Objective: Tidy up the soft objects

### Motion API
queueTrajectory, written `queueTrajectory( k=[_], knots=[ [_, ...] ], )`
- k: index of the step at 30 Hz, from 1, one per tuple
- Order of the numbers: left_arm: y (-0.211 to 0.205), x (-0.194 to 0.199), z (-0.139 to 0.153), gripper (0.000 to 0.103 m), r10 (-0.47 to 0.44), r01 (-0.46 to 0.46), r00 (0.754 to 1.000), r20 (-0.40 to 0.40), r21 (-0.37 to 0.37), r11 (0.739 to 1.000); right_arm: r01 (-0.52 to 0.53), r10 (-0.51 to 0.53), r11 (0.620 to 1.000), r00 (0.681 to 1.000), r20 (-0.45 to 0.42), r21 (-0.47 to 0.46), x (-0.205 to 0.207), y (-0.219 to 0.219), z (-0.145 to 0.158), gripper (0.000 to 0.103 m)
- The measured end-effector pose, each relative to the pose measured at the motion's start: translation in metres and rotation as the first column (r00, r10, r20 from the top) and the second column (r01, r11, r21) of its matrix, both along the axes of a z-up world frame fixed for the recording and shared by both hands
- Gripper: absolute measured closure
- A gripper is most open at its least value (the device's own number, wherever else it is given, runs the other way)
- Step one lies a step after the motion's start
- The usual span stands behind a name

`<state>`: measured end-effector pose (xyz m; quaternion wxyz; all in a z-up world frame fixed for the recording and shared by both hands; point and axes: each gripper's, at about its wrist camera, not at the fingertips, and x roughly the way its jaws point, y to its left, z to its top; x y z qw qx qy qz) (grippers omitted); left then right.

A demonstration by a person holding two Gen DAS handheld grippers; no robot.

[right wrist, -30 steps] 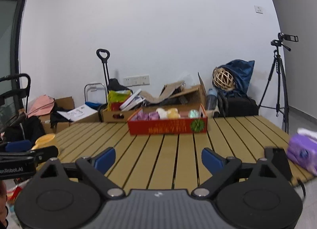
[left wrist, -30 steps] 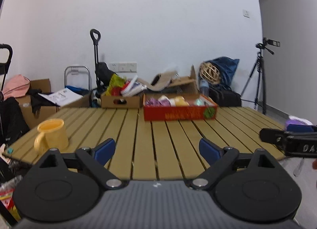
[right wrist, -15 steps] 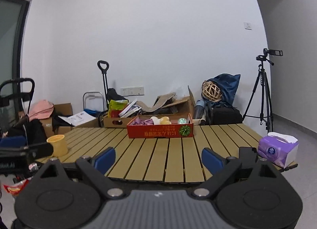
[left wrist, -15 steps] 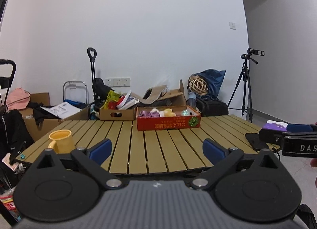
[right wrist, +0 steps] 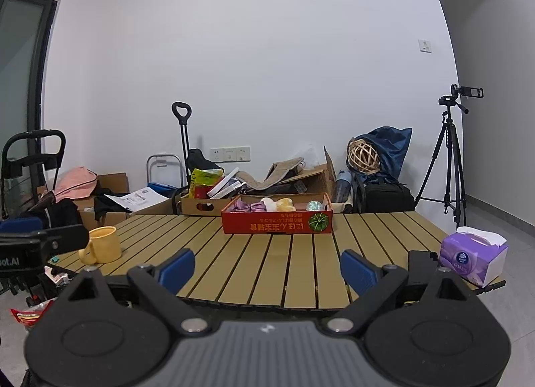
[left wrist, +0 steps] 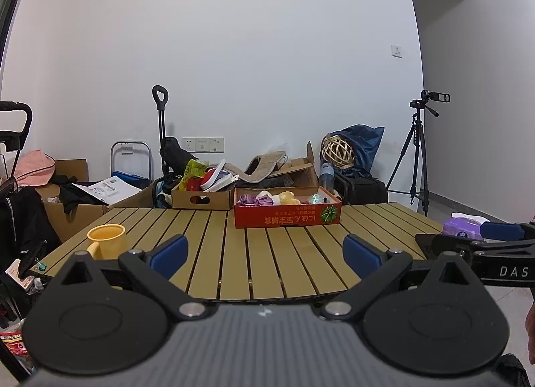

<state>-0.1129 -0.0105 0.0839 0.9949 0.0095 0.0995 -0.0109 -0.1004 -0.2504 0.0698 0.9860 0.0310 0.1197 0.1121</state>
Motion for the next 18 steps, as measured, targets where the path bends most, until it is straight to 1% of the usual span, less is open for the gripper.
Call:
queueTrajectory(
  k=[7, 18],
  knots=[
    [-0.0009, -0.0001, -0.0006, 0.001, 0.0, 0.0, 1.0, 0.0, 0.005, 1.0, 0.0, 0.0, 1.0, 1.0, 0.001, 0.002, 0.0001, 0.0004, 0.001, 0.005],
    [0.0016, -0.0008, -0.0022, 0.001, -0.003, 0.003, 1.0, 0.005, 0.007, 1.0, -0.003, 0.003, 1.0, 1.0, 0.011, -0.004, -0.0012, 0.0023, 0.0016, 0.004]
  ],
)
